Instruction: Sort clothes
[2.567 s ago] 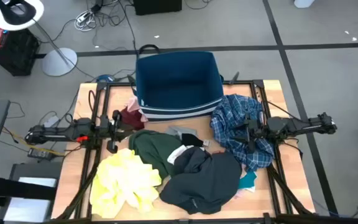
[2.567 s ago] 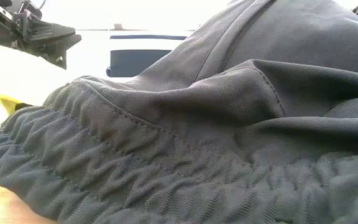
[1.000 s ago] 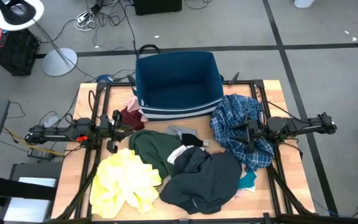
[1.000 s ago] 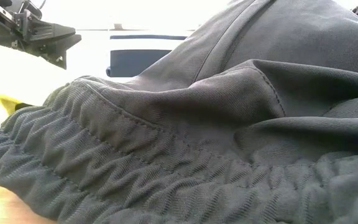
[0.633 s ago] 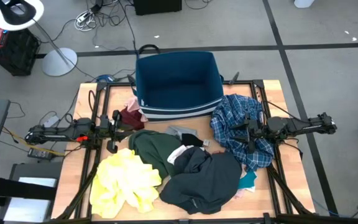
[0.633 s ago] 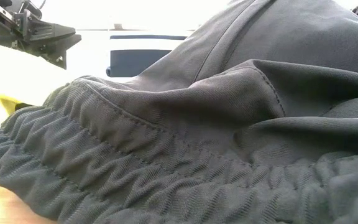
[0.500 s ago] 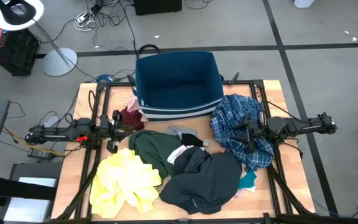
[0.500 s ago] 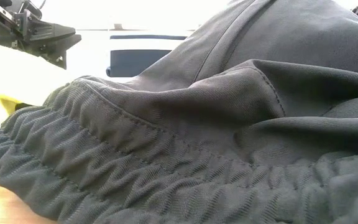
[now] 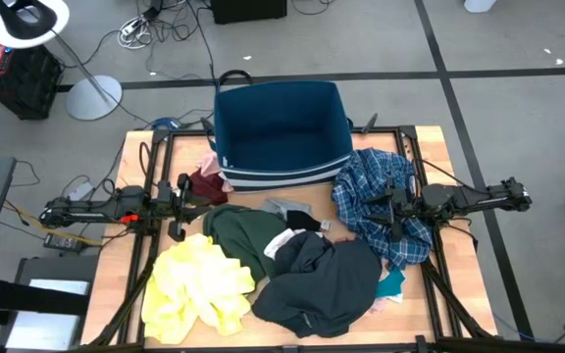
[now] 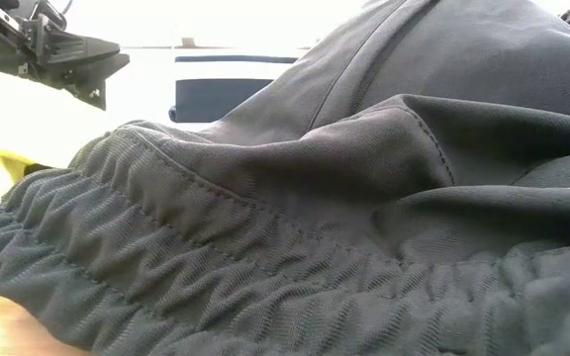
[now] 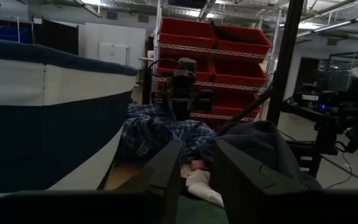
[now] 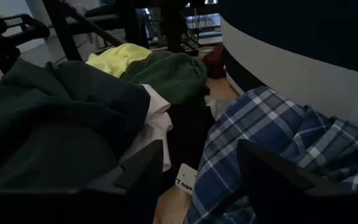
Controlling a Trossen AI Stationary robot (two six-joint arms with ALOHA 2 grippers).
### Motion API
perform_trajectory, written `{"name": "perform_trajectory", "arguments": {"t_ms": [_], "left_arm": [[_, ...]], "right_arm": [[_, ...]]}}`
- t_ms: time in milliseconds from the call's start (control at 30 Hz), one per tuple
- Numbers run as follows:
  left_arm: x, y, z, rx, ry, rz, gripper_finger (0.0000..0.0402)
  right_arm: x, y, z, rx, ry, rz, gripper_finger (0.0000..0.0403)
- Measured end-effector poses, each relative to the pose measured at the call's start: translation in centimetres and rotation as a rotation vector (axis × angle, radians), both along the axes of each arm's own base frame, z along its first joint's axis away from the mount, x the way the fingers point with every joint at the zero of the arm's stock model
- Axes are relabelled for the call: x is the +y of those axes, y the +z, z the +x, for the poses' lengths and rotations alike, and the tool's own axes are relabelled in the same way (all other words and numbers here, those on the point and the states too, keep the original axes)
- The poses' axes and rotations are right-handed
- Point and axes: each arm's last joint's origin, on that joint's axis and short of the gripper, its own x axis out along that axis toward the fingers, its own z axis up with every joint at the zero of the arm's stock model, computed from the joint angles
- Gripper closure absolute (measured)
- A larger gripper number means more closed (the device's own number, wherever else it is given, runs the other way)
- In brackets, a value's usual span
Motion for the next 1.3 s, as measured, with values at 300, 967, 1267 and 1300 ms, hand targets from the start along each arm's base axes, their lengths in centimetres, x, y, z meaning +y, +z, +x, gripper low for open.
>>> {"name": "perform_trajectory", "arguments": {"t_ms": [300,967,1267,1300], "left_arm": [[0.2,2.1,-0.4,0.01,0.063,-0.086,0.03],[0.1,9.3,3.8,0.739,0.099,-0.115,0.03],[-0.1,8.1,5.8,0.959,0.081,-0.085,0.03],[-0.1,7.8,6.0,0.989,0.082,-0.087,0.03]], "right_arm": [[0.0,0.0,0.0,0.0,0.0,0.0,0.0195],[0.0,0.0,0.0,0.0,0.0,0.0,0.0195],[0.0,0.0,0.0,0.0,0.0,0.0,0.0195],[0.0,0.0,0.0,0.0,0.0,0.0,0.0195]]}}
